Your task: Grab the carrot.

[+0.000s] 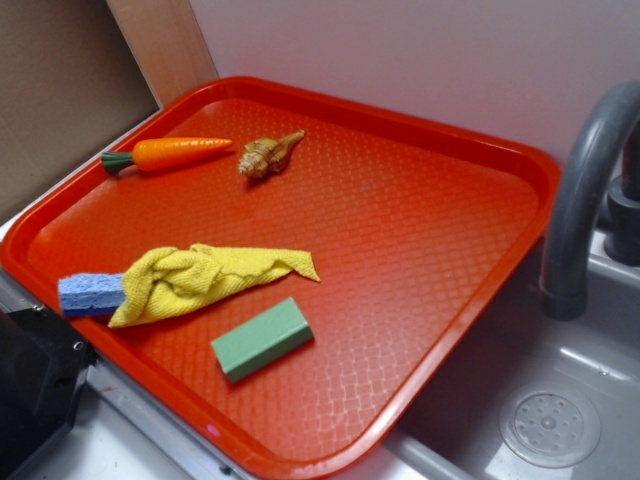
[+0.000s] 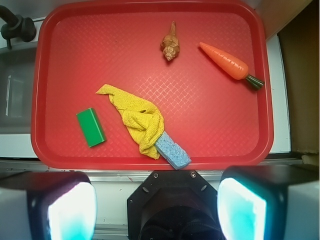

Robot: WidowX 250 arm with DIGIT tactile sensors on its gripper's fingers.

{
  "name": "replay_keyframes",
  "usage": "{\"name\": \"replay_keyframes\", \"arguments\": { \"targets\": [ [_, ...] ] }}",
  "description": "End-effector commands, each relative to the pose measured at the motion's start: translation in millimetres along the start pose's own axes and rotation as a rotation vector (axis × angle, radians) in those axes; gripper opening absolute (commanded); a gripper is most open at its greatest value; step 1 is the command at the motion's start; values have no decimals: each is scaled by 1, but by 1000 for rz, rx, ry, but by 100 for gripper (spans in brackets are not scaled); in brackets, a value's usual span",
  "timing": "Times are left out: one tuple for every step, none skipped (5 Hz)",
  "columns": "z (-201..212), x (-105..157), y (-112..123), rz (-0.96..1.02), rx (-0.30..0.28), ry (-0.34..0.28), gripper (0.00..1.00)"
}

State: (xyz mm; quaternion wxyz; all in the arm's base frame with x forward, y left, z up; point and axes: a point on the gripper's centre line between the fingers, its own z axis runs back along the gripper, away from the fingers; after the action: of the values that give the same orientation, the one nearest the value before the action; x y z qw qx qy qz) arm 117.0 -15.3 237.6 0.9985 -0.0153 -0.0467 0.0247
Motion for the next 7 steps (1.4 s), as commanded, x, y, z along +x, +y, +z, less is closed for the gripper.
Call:
{"name": "replay_keyframes", "arguments": {
  "targets": [
    [0, 0, 0, 0, 0, 0, 100],
    [-39, 26, 6, -207, 7, -30, 100],
    [-49, 31, 8, -318, 105, -169, 100],
    [-72, 43, 24, -462, 171, -260, 100],
    [-94, 58, 43, -527, 190, -282, 100],
    [-110, 87, 63, -502, 219, -269, 100],
    [-123, 112, 86, -452, 204, -232, 100]
  ]
}}
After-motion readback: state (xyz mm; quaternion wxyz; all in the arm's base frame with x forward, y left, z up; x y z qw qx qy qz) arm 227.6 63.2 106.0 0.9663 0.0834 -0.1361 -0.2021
